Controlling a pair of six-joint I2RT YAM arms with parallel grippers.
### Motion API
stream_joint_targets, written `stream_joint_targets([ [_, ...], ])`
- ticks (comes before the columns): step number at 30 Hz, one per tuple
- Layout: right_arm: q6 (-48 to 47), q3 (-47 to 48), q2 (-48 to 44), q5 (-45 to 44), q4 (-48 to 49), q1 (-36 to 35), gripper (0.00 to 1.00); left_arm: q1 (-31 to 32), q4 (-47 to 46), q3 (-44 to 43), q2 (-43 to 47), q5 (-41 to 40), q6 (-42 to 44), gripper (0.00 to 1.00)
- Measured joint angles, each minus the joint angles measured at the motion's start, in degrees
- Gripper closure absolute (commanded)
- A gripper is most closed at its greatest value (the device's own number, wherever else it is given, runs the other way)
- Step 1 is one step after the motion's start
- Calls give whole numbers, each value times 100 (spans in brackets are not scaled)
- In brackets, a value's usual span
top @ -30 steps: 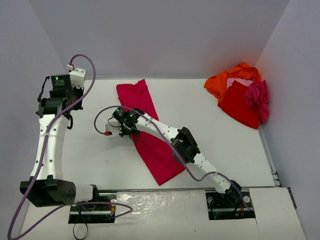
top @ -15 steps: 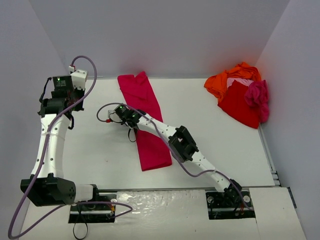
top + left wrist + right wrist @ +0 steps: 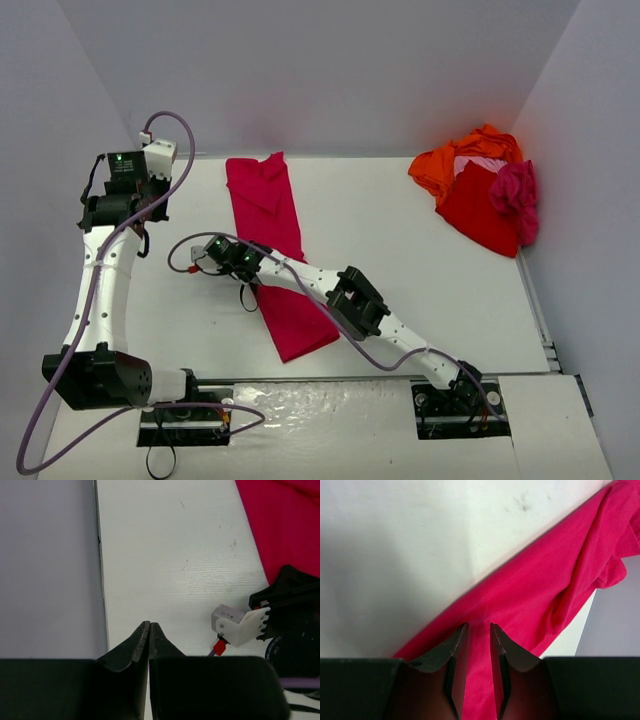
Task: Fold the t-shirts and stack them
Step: Rotate the tshirt 90 degrees
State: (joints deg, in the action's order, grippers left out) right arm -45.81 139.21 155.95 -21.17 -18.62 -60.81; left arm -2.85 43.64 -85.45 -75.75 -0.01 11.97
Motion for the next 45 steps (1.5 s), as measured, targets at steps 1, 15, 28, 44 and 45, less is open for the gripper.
stream_joint_targets([
  [1, 20, -24, -18, 1, -4, -80, 78, 0, 0, 0, 0, 0, 0, 100],
  [15, -479, -277, -33, -1492, 1612, -207, 66, 0, -23, 114, -43, 111, 32, 100],
  [28, -66, -2769, -2964, -1901, 1812, 1438, 100, 166, 165, -2020, -3125, 279, 150, 100],
  [44, 1296, -4932, -5526, 1899, -1258, 1323, 100, 1220, 930, -3948, -5934, 88, 611, 100],
  [45, 1298, -4996, -5525, 2181, -1434, 1327, 100, 1217, 996, -4099, -6025, 70, 621, 100],
])
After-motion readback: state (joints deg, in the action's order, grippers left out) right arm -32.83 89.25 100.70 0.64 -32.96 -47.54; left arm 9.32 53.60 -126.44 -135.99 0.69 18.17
